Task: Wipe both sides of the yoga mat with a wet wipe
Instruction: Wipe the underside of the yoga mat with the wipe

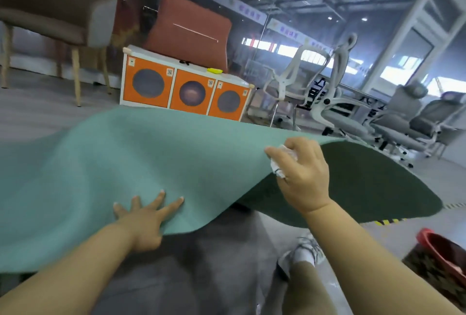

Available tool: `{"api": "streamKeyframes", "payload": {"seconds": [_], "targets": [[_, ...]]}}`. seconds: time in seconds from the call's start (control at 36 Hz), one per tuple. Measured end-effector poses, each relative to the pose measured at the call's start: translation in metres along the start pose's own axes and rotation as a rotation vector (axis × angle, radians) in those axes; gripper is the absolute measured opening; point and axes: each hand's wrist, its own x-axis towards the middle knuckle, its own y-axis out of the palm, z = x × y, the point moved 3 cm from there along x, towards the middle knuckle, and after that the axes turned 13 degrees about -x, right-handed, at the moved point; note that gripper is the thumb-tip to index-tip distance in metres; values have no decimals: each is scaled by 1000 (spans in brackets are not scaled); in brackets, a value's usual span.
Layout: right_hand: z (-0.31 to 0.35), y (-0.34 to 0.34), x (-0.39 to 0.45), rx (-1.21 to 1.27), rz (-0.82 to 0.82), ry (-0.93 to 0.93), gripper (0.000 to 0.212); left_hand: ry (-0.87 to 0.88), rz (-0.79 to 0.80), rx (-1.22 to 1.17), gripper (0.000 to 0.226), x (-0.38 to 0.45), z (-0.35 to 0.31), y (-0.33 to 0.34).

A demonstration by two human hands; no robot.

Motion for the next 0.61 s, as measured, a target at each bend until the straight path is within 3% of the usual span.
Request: {"api": "streamKeyframes", "payload": {"seconds": [0.06, 0.11, 0.22, 0.28, 0.33, 0.42, 0.53, 0.61], "targets": [[4, -7, -44, 19, 138, 7, 18, -18, 111, 66, 78, -5, 3, 15], [11, -12, -93, 39, 404, 33, 18, -54, 244, 137, 74, -12, 12, 30], [32, -9, -182, 136, 1376, 178, 20, -138, 425, 212, 73, -21, 43, 59], [47, -8, -200, 271, 1578, 257, 7, -160, 493, 225, 84, -18, 56, 75], [62, -5, -210, 304, 1654, 275, 35, -174, 540, 231, 98, -10, 66, 94], [72, 3, -221, 241, 1782, 290, 36, -176, 564, 208, 113, -14, 57, 103], [56, 17, -217, 154, 1629, 402, 13, -67, 520, 125, 95, -6, 39, 107], [40, 26, -218, 93, 1554, 495, 32, 4, 450, 93, 85, 11, 27, 114]]}}
